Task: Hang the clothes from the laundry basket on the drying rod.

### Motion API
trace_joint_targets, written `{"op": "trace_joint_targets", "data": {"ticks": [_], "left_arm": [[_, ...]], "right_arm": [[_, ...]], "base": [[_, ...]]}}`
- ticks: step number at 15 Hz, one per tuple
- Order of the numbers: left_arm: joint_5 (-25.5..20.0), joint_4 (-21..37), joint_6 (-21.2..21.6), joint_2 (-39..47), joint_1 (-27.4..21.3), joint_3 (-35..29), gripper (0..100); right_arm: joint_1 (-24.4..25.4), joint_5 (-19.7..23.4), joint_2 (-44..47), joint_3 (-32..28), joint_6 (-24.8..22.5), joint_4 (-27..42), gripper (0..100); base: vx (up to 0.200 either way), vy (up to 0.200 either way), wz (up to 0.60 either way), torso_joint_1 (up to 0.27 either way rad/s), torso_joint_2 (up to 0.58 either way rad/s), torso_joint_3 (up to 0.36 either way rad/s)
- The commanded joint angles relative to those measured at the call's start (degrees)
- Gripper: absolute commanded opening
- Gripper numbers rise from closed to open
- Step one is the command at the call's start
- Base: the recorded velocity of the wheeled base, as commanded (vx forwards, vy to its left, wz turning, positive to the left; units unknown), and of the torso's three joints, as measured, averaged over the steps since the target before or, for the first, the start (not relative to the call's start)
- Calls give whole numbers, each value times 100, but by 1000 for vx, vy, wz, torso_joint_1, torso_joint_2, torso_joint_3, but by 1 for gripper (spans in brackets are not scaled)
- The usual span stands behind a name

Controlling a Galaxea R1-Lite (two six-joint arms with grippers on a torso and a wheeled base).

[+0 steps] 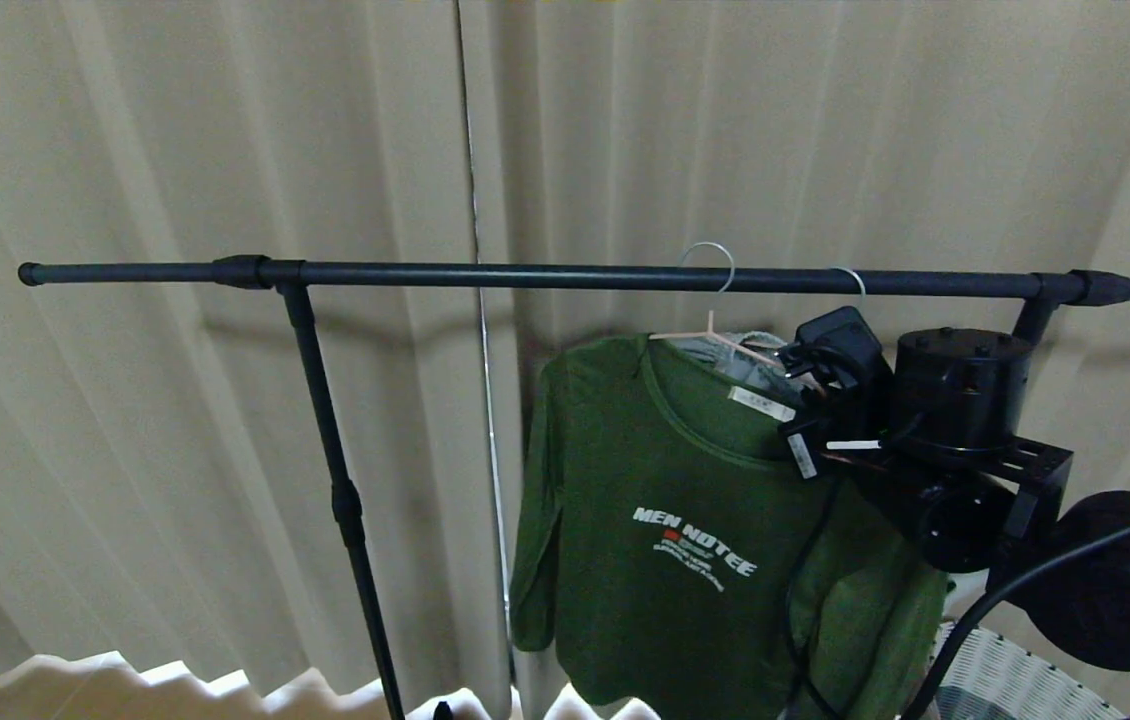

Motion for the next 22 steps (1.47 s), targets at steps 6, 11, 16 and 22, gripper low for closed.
{"op": "trace_joint_targets", "data": {"ticks": [6, 11, 16, 22], "left_arm": [[4, -11, 1, 9, -1, 9, 100], [4, -11, 1, 9, -1, 0, 100], [4, -11, 1, 9, -1, 0, 100], [4, -11, 1, 18, -1, 9, 100]], "right_arm": [[85, 8, 144, -123, 63, 70, 0], [68, 8, 329, -106, 71, 53, 0], [77, 16, 337, -71, 203, 0, 100], [147, 658, 267, 281, 1161, -352, 100]], "base": [[0, 0, 0, 0, 0, 0], [0, 0, 0, 0, 0, 0], [0, 0, 0, 0, 0, 0], [0, 0, 0, 0, 0, 0]]}}
